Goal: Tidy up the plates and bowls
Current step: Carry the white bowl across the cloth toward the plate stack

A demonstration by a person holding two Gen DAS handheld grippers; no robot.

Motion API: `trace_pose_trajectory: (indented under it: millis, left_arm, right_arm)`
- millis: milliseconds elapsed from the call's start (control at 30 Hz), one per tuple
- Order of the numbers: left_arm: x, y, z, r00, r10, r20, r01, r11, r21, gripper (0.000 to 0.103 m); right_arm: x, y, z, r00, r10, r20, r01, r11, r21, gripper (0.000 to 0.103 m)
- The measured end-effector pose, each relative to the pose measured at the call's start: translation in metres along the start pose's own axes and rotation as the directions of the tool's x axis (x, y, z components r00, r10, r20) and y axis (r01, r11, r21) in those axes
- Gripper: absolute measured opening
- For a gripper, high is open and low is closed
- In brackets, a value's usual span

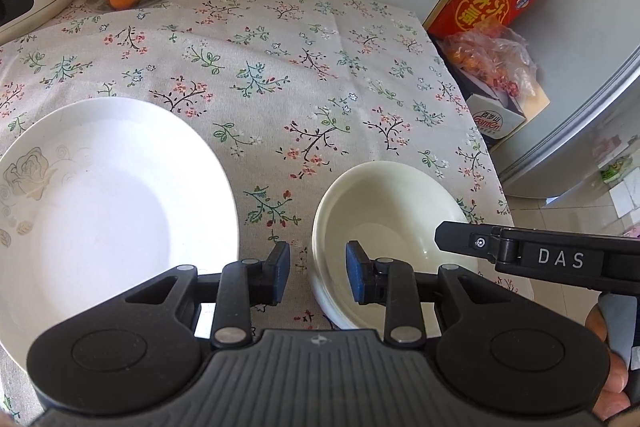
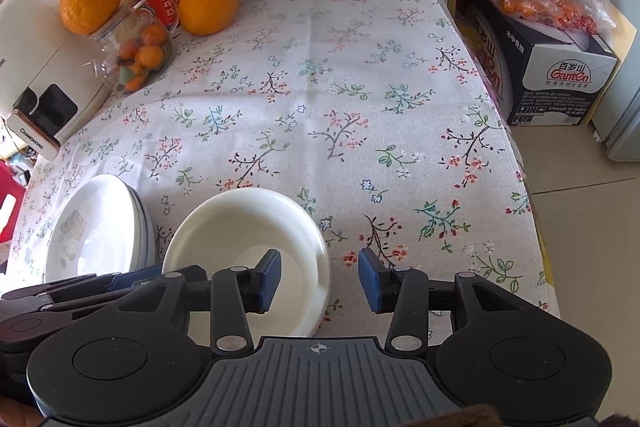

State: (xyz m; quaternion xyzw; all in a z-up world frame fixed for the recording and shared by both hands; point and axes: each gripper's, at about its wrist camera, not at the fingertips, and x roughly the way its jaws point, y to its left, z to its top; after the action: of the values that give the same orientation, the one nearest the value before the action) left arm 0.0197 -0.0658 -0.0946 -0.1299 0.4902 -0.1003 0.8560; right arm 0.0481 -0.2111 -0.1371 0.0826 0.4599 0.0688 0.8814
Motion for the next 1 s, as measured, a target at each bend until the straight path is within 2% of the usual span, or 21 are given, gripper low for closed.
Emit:
trace_pose_trajectory:
  millis: [100, 233, 300, 333, 433, 667, 733, 867, 1000]
  left_arm:
    - [0.001, 0.001, 0.000, 1.000, 0.000, -0.005, 0.000, 1.000, 0.003, 0.028]
    - [0.008, 0.001, -0.001, 1.000, -0.004, -0.019, 0.004, 1.000, 0.002, 0.025]
    - [0.012, -0.001, -0.002, 1.000, -0.009, -0.026, 0.009, 1.000, 0.016, 0.020]
    - [0.012, -0.003, -0.002, 0.999, -0.014, -0.032, 0.014, 1.000, 0.015, 0.019]
    - [0.010, -0.007, -0.004, 1.000, 0.000, -0.024, 0.001, 1.000, 0.031, 0.018]
    - [0.000, -0.010, -0.002, 1.000, -0.012, 0.004, 0.011, 0.999, 0.036, 0.016]
    - [-0.003, -0.010, -0.001, 1.000, -0.013, 0.012, 0.012, 1.000, 0.025, 0.016]
    - [-0.023, -0.013, 0.003, 0.997, 0.003, 0.078, -0.006, 0.999, 0.040, 0.016]
    - [-0.043, -0.002, 0.012, 0.990, 0.012, 0.141, -0.013, 1.000, 0.006, 0.016]
  right_arm:
    - [0.005, -0.001, -0.001, 0.999, 0.031, -0.030, -0.031, 0.999, 0.016, 0.042]
    - [0.016, 0.002, -0.003, 0.997, 0.016, -0.071, -0.015, 1.000, 0.012, 0.042]
    - [0.017, 0.006, -0.005, 0.997, 0.011, -0.080, -0.011, 1.000, -0.003, 0.030]
    - [0.015, 0.009, -0.005, 0.997, 0.006, -0.072, -0.007, 1.000, -0.016, 0.024]
    - [0.012, 0.007, -0.005, 0.999, -0.006, -0.054, 0.005, 1.000, -0.009, 0.020]
    - [0.005, 0.009, -0.003, 0.999, -0.028, -0.024, 0.028, 1.000, -0.011, 0.020]
    - [-0.001, 0.014, -0.001, 0.999, -0.035, 0.007, 0.035, 0.999, -0.019, 0.020]
    - [-0.019, 0.027, 0.006, 0.996, -0.019, 0.091, 0.021, 0.999, -0.027, 0.020]
    - [-0.023, 0.041, 0.013, 0.992, 0.017, 0.121, -0.014, 0.999, -0.028, 0.020]
